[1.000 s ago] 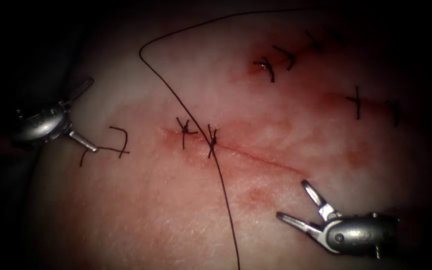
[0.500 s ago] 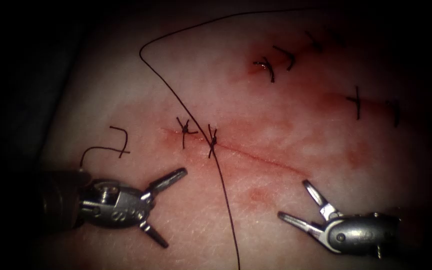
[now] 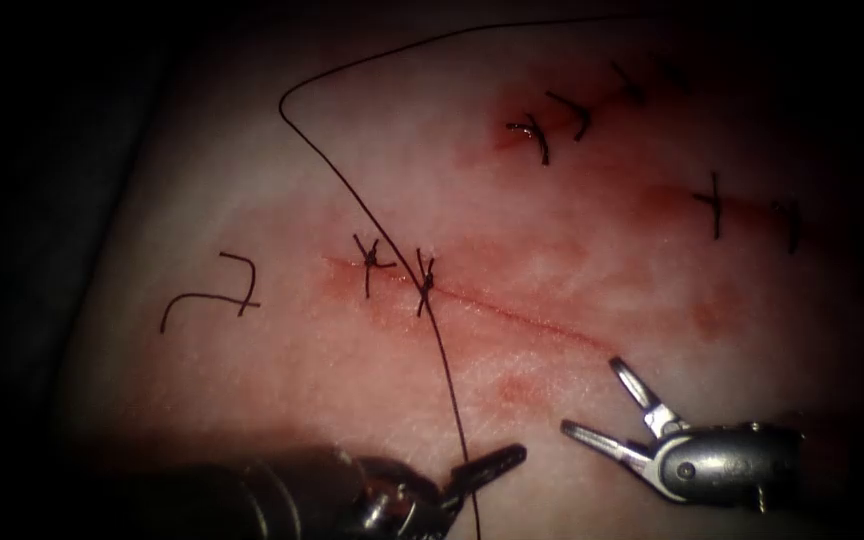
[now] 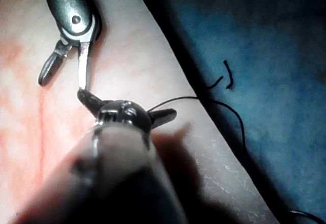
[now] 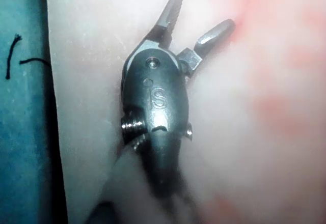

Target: Wound Closure

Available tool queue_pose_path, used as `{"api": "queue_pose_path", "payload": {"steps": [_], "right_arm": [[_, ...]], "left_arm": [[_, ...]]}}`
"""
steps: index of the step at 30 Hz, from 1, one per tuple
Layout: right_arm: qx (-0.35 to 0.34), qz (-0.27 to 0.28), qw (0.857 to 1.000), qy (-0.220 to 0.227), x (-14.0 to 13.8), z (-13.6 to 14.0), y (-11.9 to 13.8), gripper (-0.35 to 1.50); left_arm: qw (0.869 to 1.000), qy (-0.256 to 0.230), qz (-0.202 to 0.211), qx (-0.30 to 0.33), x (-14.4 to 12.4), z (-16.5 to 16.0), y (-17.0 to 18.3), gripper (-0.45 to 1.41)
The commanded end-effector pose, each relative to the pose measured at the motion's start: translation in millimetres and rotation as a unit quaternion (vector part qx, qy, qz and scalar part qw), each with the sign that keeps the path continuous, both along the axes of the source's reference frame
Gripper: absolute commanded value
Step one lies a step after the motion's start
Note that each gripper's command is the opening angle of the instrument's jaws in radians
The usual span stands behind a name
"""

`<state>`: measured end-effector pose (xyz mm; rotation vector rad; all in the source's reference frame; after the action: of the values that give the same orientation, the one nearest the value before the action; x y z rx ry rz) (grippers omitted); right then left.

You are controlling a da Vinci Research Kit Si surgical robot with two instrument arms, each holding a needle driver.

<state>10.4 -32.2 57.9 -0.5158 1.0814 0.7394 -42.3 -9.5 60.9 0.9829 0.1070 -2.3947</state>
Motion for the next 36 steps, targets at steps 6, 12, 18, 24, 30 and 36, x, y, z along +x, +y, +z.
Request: {"api": "queue_pose_path", "payload": {"steps": [6, 12, 18, 24, 30, 36], "right_arm": [[0.001, -0.002, 1.0, 0.002, 0.6, 0.5, -0.7, 1.0], [0.0, -0.001, 1.0, 0.002, 0.6, 0.5, -0.8, 1.01], [0.0, -0.002, 1.0, 0.002, 0.6, 0.5, -0.8, 1.03], [0.001, -0.002, 1.0, 0.002, 0.5, 0.5, -0.8, 1.03], [0.001, -0.001, 1.0, 0.002, 0.6, 0.5, -0.7, 1.03], [0.0, -0.001, 1.0, 0.001, 0.6, 0.6, -0.7, 1.03]], "left_arm": [[0.998, 0.039, 0.052, 0.021, -0.5, 2.3, -1.1, 0.93], [0.997, 0.048, 0.056, 0.016, -0.6, 4.0, -0.5, 0.91], [0.996, 0.056, 0.063, 0.015, -1.2, 5.7, -0.4, 0.89], [0.991, 0.082, 0.104, 0.032, -0.8, 7.3, 0.4, -0.45], [0.991, 0.078, 0.103, 0.04, -0.2, 5.0, 3.7, -0.45], [1.0, 0.023, 0.002, 0.018, 0.6, 1.0, 10.1, -0.45]]}}
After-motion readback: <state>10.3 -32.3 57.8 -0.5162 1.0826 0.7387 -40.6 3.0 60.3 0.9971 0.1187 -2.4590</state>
